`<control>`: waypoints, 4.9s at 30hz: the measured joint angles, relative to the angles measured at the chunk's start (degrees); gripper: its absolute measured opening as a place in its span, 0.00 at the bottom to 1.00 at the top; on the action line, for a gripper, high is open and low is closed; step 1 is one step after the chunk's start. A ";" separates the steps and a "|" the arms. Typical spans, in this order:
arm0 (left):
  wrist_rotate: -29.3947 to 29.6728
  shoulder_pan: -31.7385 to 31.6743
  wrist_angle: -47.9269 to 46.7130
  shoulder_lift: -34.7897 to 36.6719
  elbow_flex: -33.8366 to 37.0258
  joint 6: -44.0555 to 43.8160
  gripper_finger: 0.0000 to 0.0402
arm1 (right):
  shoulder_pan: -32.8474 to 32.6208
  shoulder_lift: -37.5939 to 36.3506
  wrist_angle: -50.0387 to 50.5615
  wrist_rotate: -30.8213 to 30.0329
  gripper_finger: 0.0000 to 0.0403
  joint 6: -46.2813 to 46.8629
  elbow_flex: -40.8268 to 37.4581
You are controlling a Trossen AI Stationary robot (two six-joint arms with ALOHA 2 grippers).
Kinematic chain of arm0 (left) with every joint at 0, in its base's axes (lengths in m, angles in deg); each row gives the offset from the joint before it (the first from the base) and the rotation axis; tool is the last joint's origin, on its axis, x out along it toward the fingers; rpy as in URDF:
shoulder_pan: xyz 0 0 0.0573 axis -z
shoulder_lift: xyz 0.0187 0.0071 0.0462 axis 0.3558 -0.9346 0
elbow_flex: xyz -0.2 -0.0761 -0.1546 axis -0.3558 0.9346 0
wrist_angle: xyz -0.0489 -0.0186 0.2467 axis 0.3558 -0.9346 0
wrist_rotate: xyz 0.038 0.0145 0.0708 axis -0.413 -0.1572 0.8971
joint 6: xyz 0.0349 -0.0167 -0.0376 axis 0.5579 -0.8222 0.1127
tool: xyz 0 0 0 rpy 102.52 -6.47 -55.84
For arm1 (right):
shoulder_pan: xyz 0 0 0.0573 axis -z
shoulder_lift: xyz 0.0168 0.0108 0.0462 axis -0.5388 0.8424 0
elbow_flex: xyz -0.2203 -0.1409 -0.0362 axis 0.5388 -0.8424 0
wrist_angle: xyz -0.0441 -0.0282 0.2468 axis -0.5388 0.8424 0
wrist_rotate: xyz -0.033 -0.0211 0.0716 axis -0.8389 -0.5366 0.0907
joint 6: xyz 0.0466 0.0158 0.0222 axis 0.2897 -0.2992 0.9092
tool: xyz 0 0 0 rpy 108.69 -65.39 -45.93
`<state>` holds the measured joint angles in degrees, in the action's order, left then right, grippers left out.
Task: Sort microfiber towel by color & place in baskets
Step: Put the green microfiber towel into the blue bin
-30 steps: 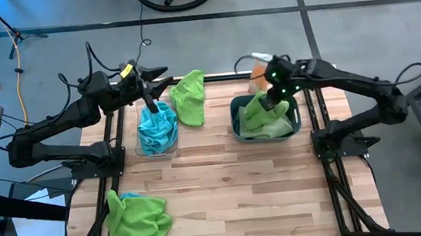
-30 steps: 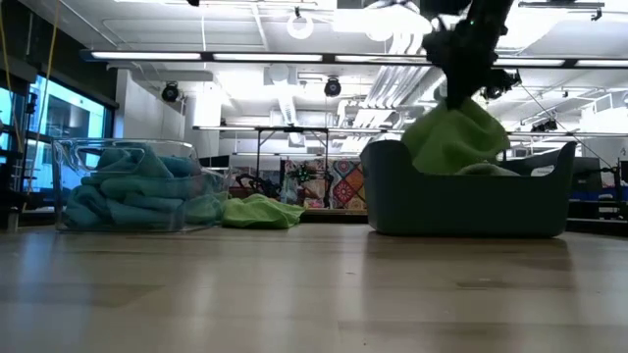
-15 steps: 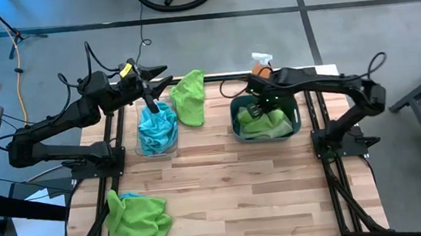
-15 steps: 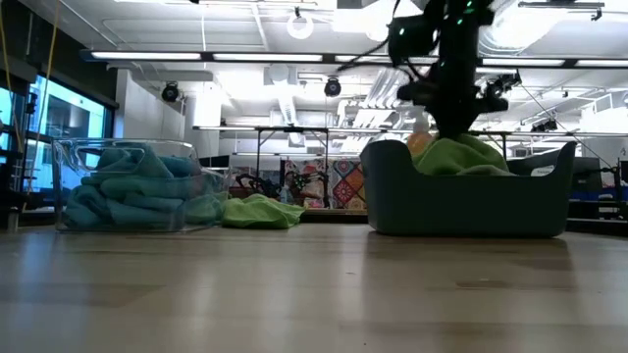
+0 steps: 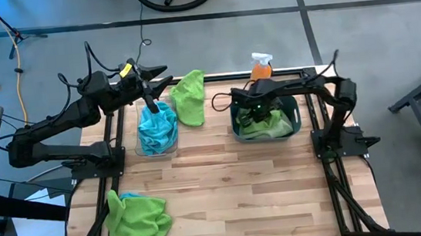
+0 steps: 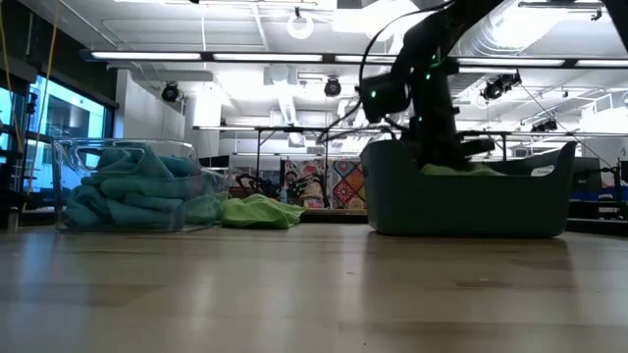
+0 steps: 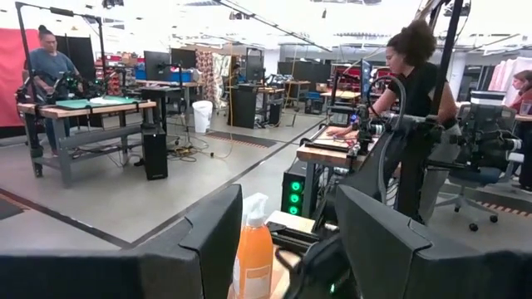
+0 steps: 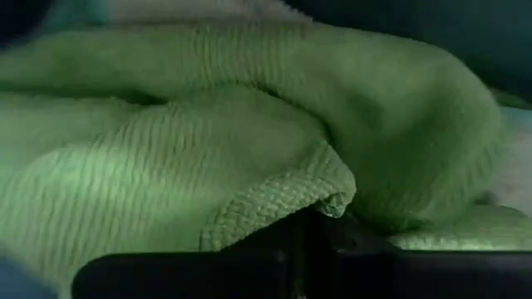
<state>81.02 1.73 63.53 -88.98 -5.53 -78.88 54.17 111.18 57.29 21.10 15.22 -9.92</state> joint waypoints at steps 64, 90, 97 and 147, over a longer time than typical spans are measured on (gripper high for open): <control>-3.22 0.00 -0.04 0.00 0.02 -7.58 0.46 | -8.52 -34.62 -50.89 11.12 0.64 -38.64 3.48; -16.17 -5.65 -37.91 -30.49 -26.93 -14.03 0.46 | -7.31 -32.68 -50.52 18.16 0.64 -36.57 3.45; -9.05 -9.19 -50.56 -45.16 -37.45 -7.31 0.46 | -7.32 -32.68 -49.13 18.12 0.64 -35.62 3.45; 1.19 -14.16 -57.61 -73.16 -37.83 11.86 0.04 | -7.87 -30.41 -47.16 14.97 0.64 -29.99 3.41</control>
<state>82.21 -12.43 5.92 -162.14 -43.36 -67.02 46.30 80.77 10.13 36.08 -14.78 -6.51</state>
